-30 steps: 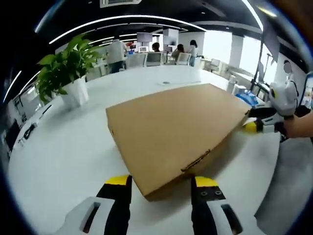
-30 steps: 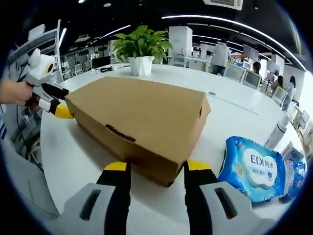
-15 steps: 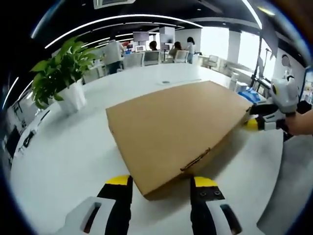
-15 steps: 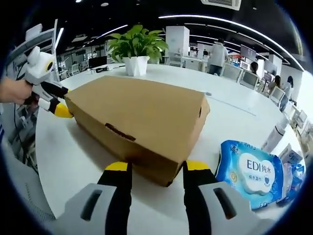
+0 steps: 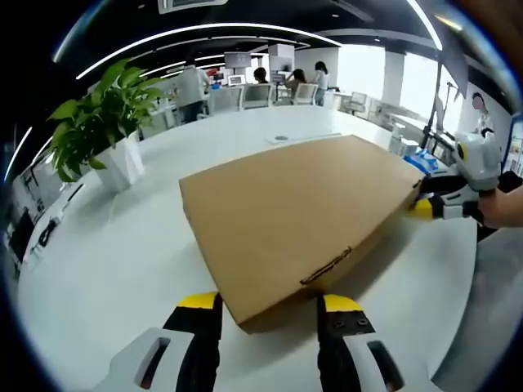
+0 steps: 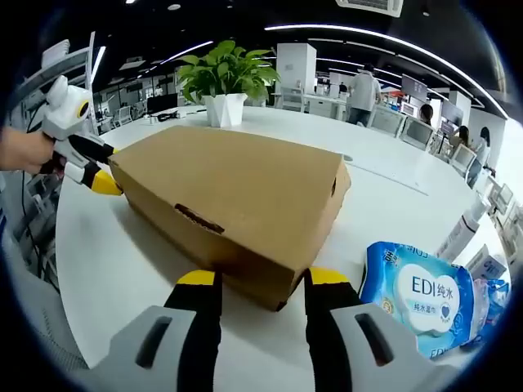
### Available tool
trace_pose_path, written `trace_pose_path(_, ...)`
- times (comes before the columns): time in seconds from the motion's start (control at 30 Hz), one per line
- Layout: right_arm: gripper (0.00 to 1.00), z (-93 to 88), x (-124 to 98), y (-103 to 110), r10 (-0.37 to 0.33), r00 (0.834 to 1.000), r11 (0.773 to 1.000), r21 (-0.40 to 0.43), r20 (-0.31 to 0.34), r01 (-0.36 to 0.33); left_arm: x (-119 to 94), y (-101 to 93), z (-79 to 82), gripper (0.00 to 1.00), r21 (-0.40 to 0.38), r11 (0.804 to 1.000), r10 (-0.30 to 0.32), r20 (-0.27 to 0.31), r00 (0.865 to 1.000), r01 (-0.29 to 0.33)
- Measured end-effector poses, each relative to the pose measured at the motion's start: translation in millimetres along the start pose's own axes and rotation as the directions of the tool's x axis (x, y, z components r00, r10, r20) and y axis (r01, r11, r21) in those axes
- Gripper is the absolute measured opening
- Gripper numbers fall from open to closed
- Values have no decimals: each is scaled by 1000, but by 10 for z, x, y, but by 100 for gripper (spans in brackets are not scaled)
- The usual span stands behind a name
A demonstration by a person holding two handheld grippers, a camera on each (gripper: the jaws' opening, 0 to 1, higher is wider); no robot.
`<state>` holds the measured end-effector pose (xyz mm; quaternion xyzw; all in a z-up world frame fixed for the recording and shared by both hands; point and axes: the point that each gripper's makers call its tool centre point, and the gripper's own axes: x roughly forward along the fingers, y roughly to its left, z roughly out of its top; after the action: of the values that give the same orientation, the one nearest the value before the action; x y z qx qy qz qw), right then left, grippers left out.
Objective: Operate the shoe box by opening the lid, removing the specified soft item, and placing it in the target area until the item is outside and the box remains undamaged.
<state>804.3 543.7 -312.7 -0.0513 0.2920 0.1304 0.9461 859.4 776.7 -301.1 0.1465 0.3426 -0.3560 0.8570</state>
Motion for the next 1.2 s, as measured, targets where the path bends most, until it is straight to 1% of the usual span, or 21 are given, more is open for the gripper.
trace_pose_path(0.43, 37, 52, 56, -65, -1, 1000, 1000, -2, -2, 1, 96, 58, 95, 47, 5, 1000, -8, 3, 1000, 8)
trace_pose_path(0.57, 37, 59, 73, -96, -4, 1000, 1000, 0, -2, 4, 113, 31, 118, 47, 7, 1000, -9, 3, 1000, 9)
trace_pose_path(0.7, 36, 71, 108, -137, -6, 1000, 1000, 2, -2, 6, 143, 59, 138, 47, 8, 1000, -11, 5, 1000, 11)
trace_pose_path(0.87, 36, 79, 129, -165, -9, 1000, 1000, 2, -2, 9, 161, 36, 158, 47, 10, 1000, -13, 7, 1000, 13)
trace_pose_path(1.03, 37, 72, 136, -164, -8, 1000, 1000, 0, -3, 8, 164, 55, 147, 45, 5, 1000, -13, 4, 1000, 13)
trace_pose_path(1.2, 38, 52, 138, -156, -2, 1000, 1000, 6, -11, 2, 131, 28, 75, 44, -9, 1000, -16, -7, 1000, 16)
